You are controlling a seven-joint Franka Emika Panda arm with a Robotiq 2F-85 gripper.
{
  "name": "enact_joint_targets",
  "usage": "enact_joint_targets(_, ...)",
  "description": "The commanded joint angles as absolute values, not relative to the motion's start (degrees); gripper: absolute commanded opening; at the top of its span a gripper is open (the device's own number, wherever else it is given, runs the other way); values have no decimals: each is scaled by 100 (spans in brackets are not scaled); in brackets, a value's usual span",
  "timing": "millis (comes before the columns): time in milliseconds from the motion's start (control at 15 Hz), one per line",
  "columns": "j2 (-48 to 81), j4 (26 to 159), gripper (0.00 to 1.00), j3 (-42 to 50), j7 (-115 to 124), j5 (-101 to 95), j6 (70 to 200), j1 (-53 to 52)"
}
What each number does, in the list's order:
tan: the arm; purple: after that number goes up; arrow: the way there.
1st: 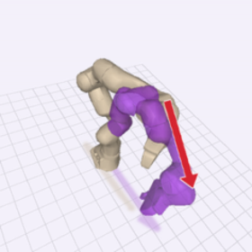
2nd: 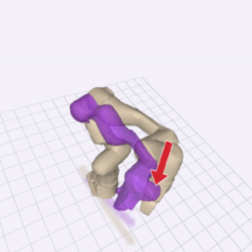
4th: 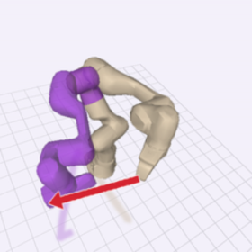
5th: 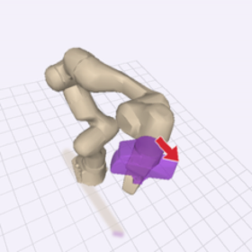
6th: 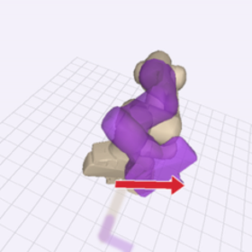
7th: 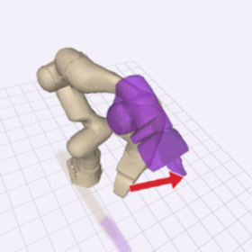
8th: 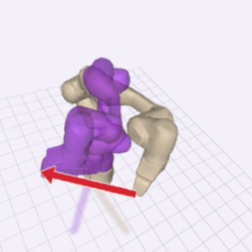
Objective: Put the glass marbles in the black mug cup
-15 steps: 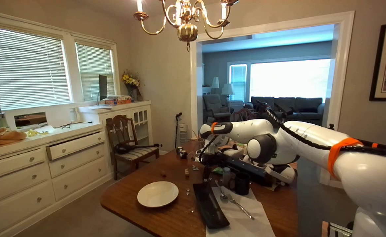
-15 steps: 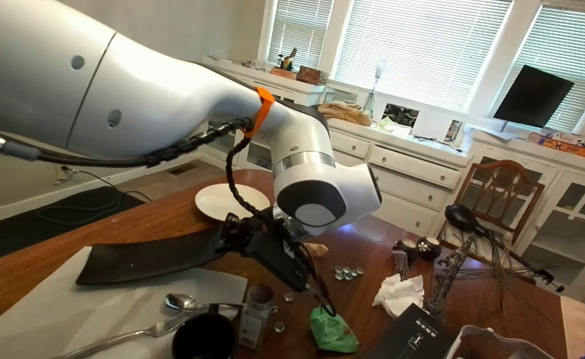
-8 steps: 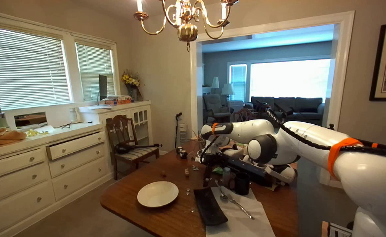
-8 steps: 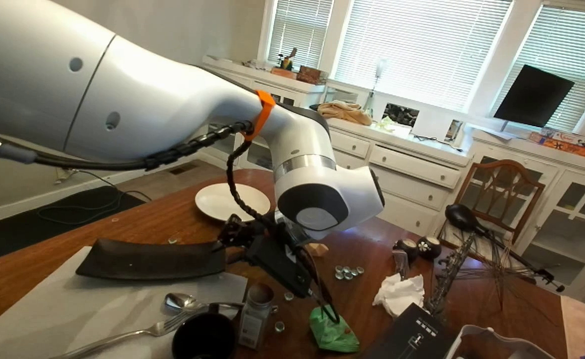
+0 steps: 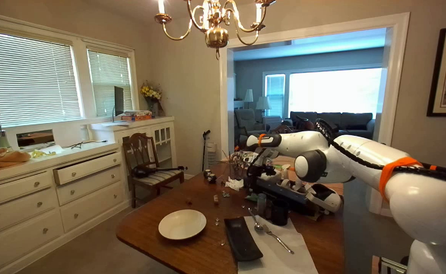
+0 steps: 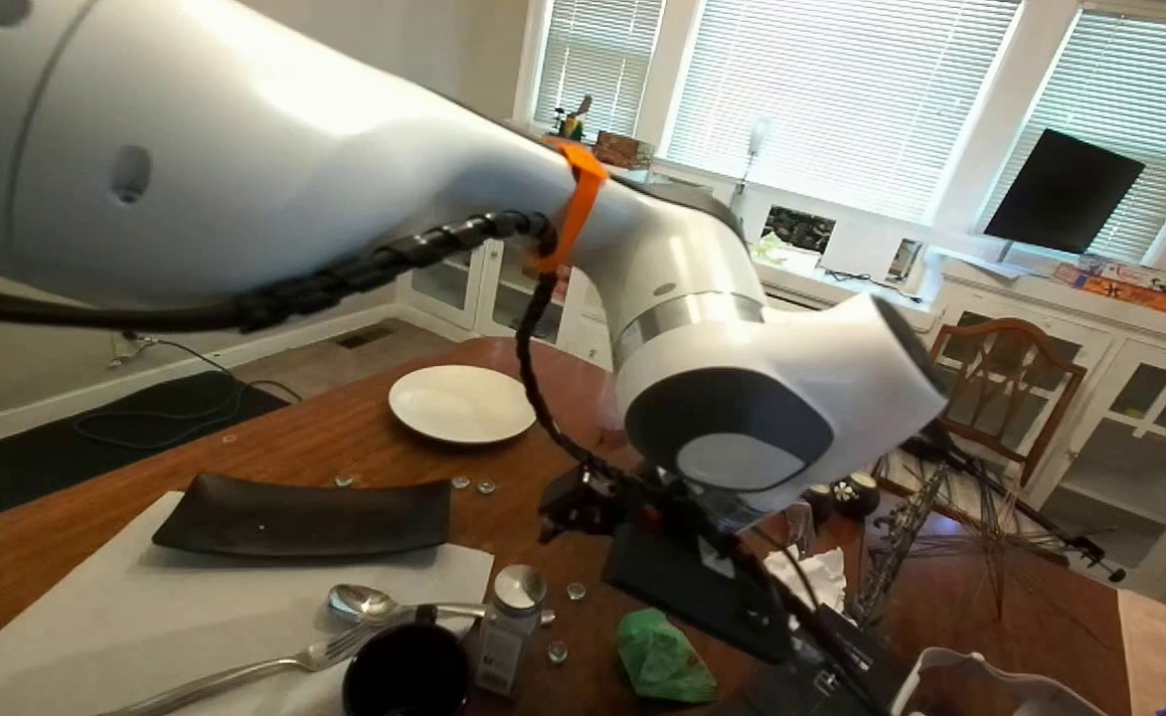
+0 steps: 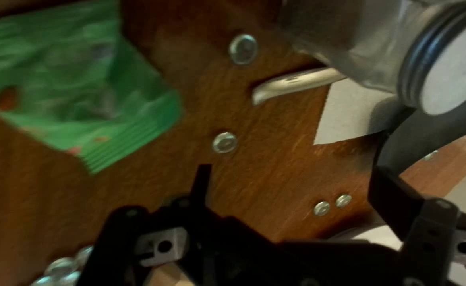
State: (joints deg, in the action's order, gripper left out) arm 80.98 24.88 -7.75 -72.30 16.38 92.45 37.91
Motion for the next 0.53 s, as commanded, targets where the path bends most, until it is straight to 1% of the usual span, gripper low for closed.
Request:
enact_joint_targets(0,7708,2455,100,-806,-7940,1516,9734,4059)
enact_joint_targets(333,7399,2389,100,-1182,-9305,1709,9791,4131)
enact_joint_targets(467,7394,2390,100,-1084,-8930,1677,9720,4177)
